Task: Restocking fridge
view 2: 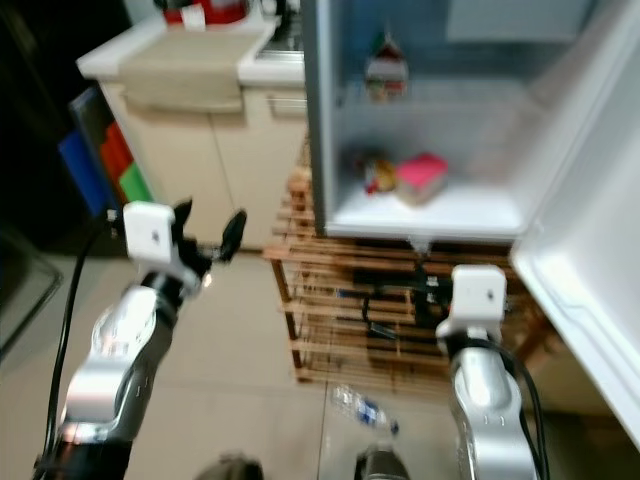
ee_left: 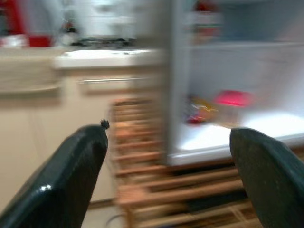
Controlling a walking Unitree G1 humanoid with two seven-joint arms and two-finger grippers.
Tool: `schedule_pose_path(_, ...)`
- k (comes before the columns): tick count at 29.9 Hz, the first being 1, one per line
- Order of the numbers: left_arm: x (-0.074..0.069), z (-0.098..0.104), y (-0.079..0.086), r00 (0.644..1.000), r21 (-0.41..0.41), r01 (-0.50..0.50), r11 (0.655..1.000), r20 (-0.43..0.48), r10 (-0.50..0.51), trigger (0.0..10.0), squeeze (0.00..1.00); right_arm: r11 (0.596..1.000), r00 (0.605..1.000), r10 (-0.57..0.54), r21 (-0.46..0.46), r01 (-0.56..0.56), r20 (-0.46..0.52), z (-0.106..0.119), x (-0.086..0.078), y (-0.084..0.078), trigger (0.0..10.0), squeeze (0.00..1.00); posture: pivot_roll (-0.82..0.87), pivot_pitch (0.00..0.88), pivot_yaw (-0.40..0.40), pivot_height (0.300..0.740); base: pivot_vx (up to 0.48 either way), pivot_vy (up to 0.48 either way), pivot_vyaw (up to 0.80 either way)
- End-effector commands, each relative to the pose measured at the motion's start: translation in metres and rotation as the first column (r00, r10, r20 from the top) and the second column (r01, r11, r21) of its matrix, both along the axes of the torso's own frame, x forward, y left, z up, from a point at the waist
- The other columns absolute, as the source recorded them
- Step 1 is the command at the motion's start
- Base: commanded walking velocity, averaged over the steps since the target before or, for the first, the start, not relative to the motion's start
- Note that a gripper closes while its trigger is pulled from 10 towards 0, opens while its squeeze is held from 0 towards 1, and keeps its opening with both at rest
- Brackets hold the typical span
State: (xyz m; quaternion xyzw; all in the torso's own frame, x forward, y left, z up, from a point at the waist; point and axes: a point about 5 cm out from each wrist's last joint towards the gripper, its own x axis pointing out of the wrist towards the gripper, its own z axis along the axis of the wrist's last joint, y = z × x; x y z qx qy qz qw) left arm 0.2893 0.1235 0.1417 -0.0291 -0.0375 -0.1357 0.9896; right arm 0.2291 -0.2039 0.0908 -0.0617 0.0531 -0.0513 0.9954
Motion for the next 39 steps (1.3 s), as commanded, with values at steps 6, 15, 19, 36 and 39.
schedule_pose_path(6, 0.001, 0.007, 0.000, 0.999, -0.011, 0.043, 0.999, 0.028, -0.042, 10.0, 0.00, 0.999, 0.999, -0.023, -0.043, 0.021, -0.048, -0.009, -0.006, -0.007, 10.0, 0.07, -0.19, 0.000, 0.092, 0.740, 0.000, 0.000, 0.00)
schedule_pose_path(15, 0.004, 0.002, -0.003, 0.996, -0.007, 0.094, 0.996, 0.014, -0.093, 10.0, 0.00, 0.961, 0.876, -0.273, -0.149, 0.232, -0.398, -0.079, -0.069, -0.065, 10.0, 0.07, -0.21, 0.000, 0.105, 0.740, 0.000, -0.344, 0.00)
schedule_pose_path(19, 0.008, -0.003, -0.003, 0.996, -0.011, 0.090, 0.996, -0.004, -0.090, 10.0, 0.00, 0.891, 0.774, -0.453, -0.203, 0.406, -0.443, -0.090, -0.086, -0.097, 10.0, 0.07, -0.23, 0.000, 0.112, 0.740, 0.067, -0.418, 0.00)
schedule_pose_path(36, 0.013, -0.081, 0.012, 0.909, 0.124, 0.095, 0.988, -0.416, -0.036, 10.0, 0.00, 0.674, 0.624, -0.734, -0.406, 0.618, -0.268, -0.070, -0.091, -0.159, 10.0, 0.05, -0.23, 0.000, 0.123, 0.740, 0.149, -0.198, 0.00)
schedule_pose_path(39, 0.010, -0.096, 0.020, 0.868, 0.162, 0.099, 0.982, -0.497, -0.006, 10.0, 0.00, 0.638, 0.608, -0.763, -0.411, 0.651, -0.221, -0.060, -0.086, -0.171, 10.0, 0.05, -0.24, 0.000, 0.126, 0.740, 0.000, 0.000, 0.00)
